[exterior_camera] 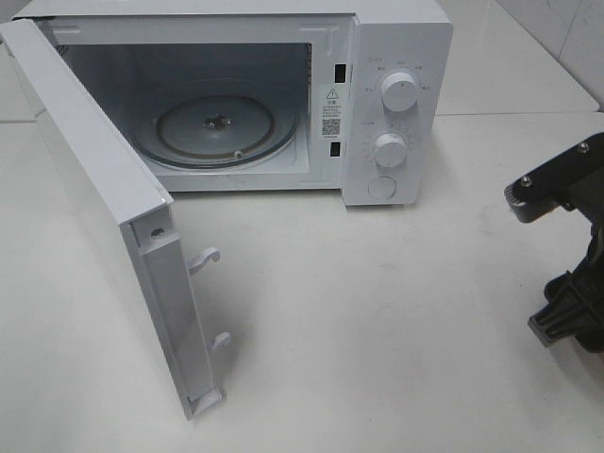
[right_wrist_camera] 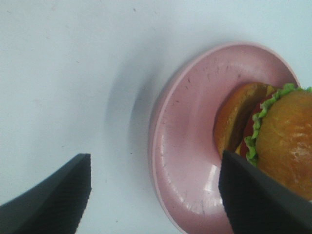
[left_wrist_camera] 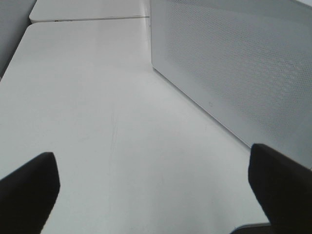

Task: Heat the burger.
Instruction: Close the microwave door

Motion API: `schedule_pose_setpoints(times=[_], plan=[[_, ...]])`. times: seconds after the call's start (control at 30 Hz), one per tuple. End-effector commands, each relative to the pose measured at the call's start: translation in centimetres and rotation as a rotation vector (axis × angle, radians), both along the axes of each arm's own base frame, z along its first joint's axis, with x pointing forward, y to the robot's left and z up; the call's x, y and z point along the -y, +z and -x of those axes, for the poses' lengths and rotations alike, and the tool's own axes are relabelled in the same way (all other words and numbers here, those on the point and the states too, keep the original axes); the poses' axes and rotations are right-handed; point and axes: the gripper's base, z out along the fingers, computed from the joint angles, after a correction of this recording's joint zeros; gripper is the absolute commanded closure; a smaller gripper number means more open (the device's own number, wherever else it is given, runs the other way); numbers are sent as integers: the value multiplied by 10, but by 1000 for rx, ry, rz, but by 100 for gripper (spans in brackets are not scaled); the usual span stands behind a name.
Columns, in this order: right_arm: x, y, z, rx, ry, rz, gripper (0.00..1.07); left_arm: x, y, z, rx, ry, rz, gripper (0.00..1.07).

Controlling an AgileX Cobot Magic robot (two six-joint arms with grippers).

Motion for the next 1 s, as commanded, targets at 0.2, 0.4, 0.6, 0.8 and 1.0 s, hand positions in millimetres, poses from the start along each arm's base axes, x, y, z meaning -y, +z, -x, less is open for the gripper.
schedule_pose_setpoints(times=[0.2, 0.4, 0.6, 0.8, 1.0], plan=[[-4, 39, 10, 21, 145, -120, 30, 0, 0, 0, 15, -3, 10, 9], [0, 53, 21, 54, 189, -174, 28, 0, 0, 0, 15, -3, 10, 9], [5, 63, 38, 38, 204, -237, 30, 0, 0, 0, 15, -3, 10, 9], [13, 79, 58, 98, 240, -328, 30, 0, 0, 0, 15, -3, 10, 9], [29, 96, 79, 220, 259, -391, 30, 0, 0, 0, 15, -3, 10, 9]])
